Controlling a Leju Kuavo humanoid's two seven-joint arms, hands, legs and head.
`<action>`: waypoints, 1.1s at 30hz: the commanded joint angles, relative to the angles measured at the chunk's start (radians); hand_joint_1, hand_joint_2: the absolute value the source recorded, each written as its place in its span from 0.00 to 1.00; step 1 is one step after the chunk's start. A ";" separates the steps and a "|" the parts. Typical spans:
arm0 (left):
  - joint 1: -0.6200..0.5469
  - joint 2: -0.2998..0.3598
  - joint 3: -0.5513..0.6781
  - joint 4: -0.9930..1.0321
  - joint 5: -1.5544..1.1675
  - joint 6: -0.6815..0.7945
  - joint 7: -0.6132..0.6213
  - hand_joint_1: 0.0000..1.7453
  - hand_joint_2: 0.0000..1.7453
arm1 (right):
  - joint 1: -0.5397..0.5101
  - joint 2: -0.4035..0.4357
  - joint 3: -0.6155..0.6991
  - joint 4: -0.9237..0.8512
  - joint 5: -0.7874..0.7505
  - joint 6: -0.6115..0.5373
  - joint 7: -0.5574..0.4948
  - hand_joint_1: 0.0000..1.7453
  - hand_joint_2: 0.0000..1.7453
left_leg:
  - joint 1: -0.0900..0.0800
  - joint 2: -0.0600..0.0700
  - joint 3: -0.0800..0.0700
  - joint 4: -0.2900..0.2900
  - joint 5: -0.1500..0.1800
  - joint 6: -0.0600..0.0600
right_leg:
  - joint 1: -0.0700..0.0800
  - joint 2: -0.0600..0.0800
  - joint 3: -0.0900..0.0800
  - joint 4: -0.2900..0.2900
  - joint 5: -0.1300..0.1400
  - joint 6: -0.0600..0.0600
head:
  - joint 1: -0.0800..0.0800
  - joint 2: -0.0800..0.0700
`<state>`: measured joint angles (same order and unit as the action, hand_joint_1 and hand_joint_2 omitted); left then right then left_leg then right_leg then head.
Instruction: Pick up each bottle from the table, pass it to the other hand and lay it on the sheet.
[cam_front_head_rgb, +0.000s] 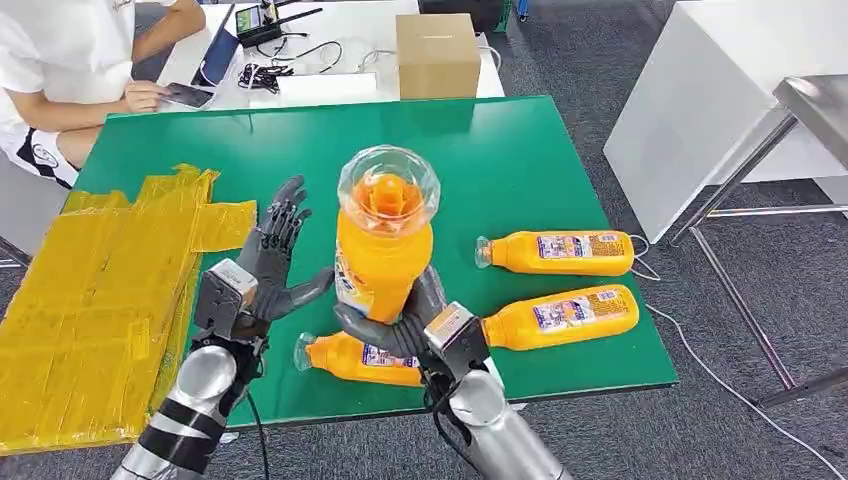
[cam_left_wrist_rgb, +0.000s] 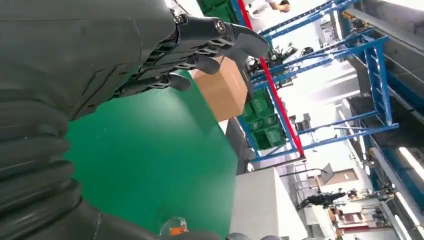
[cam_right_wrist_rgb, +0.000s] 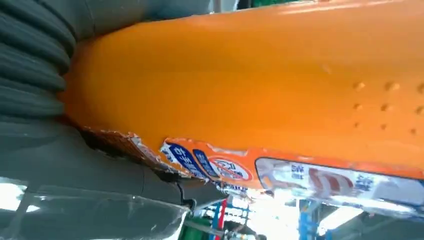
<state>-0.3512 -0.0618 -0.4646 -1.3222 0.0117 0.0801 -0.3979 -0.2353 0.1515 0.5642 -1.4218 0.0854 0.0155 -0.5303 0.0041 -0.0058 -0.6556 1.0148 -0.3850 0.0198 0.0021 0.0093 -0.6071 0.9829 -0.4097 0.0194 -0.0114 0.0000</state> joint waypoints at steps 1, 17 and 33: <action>-0.016 0.013 -0.036 0.054 0.050 -0.044 0.006 0.00 1.00 | -0.148 -0.036 0.111 0.197 0.107 0.008 0.035 1.00 1.00 | 0.000 0.003 0.006 -0.001 -0.002 -0.001 | 0.000 0.002 0.005 -0.001 -0.001 0.000 | 0.000 0.000; 0.146 0.110 0.082 -0.153 0.042 -0.065 0.036 0.00 1.00 | 0.012 -0.116 -0.262 0.087 0.207 -0.313 0.062 1.00 1.00 | 0.000 -0.003 0.004 -0.001 -0.001 0.000 | 0.000 -0.002 0.004 -0.001 -0.002 0.001 | 0.000 0.000; 0.107 0.069 0.030 -0.049 0.033 -0.105 0.070 0.00 1.00 | -0.003 -0.074 -0.386 0.106 0.215 -0.402 0.094 1.00 1.00 | -0.001 -0.003 0.006 -0.001 -0.003 -0.001 | -0.001 -0.003 0.006 -0.001 -0.003 0.000 | 0.000 0.000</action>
<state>-0.1972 0.0118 -0.4009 -1.4549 0.0404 -0.0092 -0.3460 -0.2025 0.0549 0.2365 -1.3470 0.2991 -0.3372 -0.4681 0.0040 -0.0077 -0.6562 1.0148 -0.3851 0.0199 0.0017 0.0086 -0.6083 0.9827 -0.4097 0.0196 -0.0114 0.0000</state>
